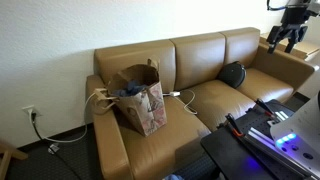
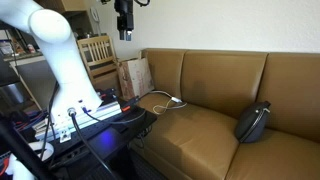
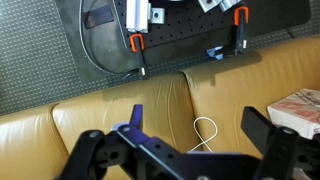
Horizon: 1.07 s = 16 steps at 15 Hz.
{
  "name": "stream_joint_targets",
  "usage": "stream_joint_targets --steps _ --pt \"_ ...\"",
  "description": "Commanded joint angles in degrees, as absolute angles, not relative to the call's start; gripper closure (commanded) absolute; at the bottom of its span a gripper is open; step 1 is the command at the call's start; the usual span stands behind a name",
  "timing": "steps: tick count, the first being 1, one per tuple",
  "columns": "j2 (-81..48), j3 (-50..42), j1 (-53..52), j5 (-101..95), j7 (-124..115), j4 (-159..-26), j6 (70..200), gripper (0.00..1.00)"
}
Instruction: Remove the jeans from the bag and put them on the couch
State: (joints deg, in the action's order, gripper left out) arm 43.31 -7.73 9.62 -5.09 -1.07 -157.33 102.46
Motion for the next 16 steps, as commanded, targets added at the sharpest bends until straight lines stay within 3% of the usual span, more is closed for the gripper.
stream_joint_targets --steps 1,11,15,16 --pt "43.3 -7.5 9.8 -5.0 -0.9 -157.2 102.3 0.00" --pt "22.6 11.5 -7.6 -3.2 -6.6 -142.6 105.5 0.00" --pt "15.9 13.6 -12.2 -1.8 -3.4 -133.4 103.9 0.00" --pt "19.5 13.9 -12.2 -2.1 -6.5 -137.6 105.4 0.00"
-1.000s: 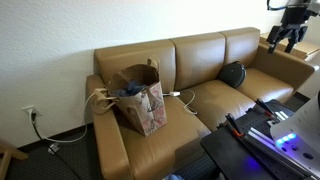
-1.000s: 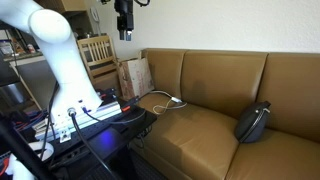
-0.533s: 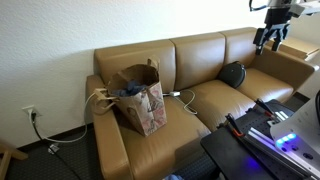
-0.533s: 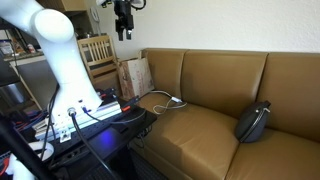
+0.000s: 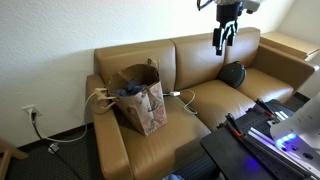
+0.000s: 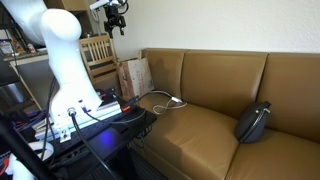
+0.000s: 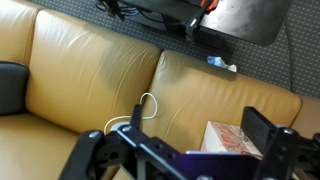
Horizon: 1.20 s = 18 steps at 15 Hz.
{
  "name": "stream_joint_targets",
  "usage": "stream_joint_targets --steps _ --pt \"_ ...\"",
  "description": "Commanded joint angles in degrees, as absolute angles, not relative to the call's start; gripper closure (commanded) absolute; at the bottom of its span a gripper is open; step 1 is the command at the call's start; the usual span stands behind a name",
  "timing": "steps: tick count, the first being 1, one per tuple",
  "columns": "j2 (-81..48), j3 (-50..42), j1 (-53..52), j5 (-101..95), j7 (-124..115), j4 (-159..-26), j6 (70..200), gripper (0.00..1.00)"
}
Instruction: Remove the jeans from the bag and put them on the couch
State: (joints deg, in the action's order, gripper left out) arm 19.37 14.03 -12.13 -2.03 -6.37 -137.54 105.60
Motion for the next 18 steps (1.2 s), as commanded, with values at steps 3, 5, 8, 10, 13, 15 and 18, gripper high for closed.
stream_joint_targets --steps 3,5,8,10,13,15,18 --pt "18.2 14.0 -12.5 -2.1 -6.8 -136.5 105.4 0.00" --pt "12.3 14.0 -12.6 -3.0 -3.8 -133.8 104.5 0.00" --pt "3.2 15.5 -15.2 0.3 1.8 -128.2 111.4 0.00" --pt "-1.2 16.5 -16.6 1.5 4.0 -124.1 116.0 0.00" --pt "-6.7 17.2 -17.4 3.0 5.9 -116.5 119.3 0.00" --pt "-9.5 17.5 -17.3 5.4 8.4 -112.0 116.9 0.00" --pt "-8.5 17.3 -17.7 4.1 6.5 -113.5 118.5 0.00"
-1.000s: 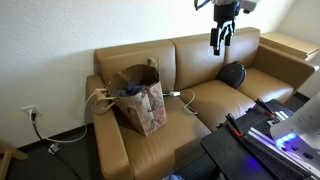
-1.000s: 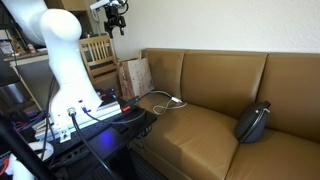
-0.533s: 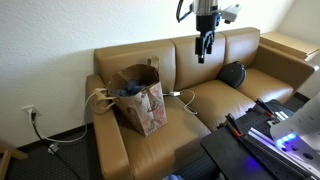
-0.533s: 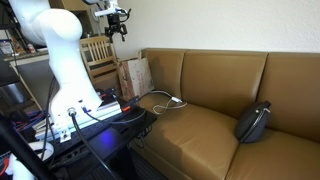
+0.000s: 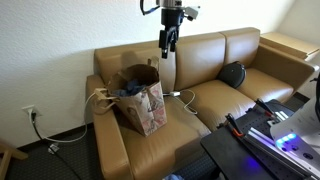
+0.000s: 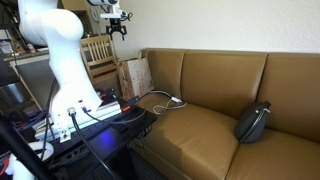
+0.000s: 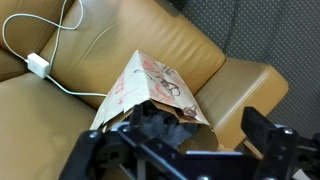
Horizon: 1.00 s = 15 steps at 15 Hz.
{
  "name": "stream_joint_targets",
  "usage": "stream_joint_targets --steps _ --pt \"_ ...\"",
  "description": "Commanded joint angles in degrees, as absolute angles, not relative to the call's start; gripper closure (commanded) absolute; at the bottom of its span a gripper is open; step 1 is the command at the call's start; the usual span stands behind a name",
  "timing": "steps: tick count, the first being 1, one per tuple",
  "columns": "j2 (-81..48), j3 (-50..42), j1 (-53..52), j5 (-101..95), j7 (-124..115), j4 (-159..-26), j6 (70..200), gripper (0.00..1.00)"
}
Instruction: Remove the jeans from the bag and put them on the couch
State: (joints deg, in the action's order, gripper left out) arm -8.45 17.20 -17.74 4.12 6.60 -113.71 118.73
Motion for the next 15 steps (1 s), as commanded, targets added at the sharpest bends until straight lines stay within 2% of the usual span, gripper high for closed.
stream_joint_targets --steps 1,3,13,14,15 --pt "-9.0 17.3 -17.7 4.1 6.6 -113.0 118.5 0.00" --pt "-12.1 17.2 -17.6 3.9 7.1 -110.4 117.6 0.00" --pt "-35.8 19.1 -20.7 10.7 5.6 -88.4 131.5 0.00" --pt "-37.2 18.9 -20.9 10.6 4.2 -86.9 130.6 0.00" --pt "-33.3 19.3 -20.3 9.7 5.7 -91.3 130.8 0.00"
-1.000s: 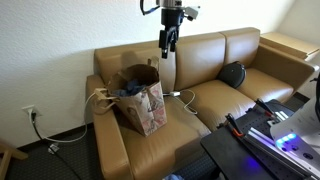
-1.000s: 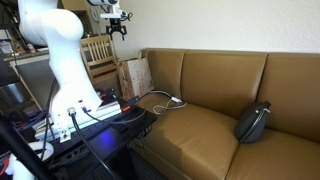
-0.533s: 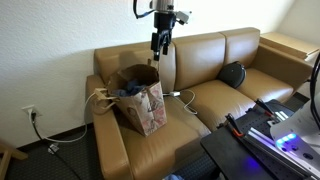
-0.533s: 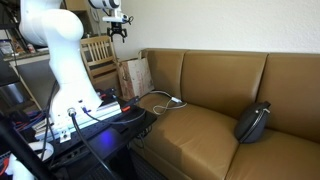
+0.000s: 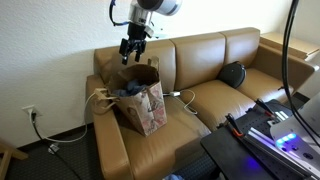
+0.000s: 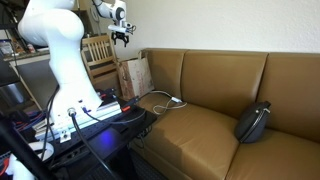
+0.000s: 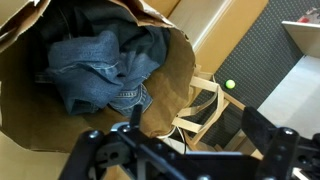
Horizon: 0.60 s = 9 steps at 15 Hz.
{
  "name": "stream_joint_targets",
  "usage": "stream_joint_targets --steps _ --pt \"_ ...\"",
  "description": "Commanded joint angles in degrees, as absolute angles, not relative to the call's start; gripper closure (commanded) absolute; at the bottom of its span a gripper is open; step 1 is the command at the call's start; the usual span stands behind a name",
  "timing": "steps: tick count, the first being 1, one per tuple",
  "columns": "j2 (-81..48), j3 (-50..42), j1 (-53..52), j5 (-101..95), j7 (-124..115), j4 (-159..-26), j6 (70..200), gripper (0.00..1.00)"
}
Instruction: Remove the jeans from the bag and put them on the couch
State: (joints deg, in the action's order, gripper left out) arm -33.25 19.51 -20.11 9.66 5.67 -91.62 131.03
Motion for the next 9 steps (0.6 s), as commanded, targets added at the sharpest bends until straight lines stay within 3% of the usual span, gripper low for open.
stream_joint_targets --steps 1,9 --pt "-35.1 19.2 -20.3 9.7 5.1 -89.7 130.8 0.00" --pt "-44.9 17.0 -20.8 10.4 0.3 -81.6 134.9 0.00"
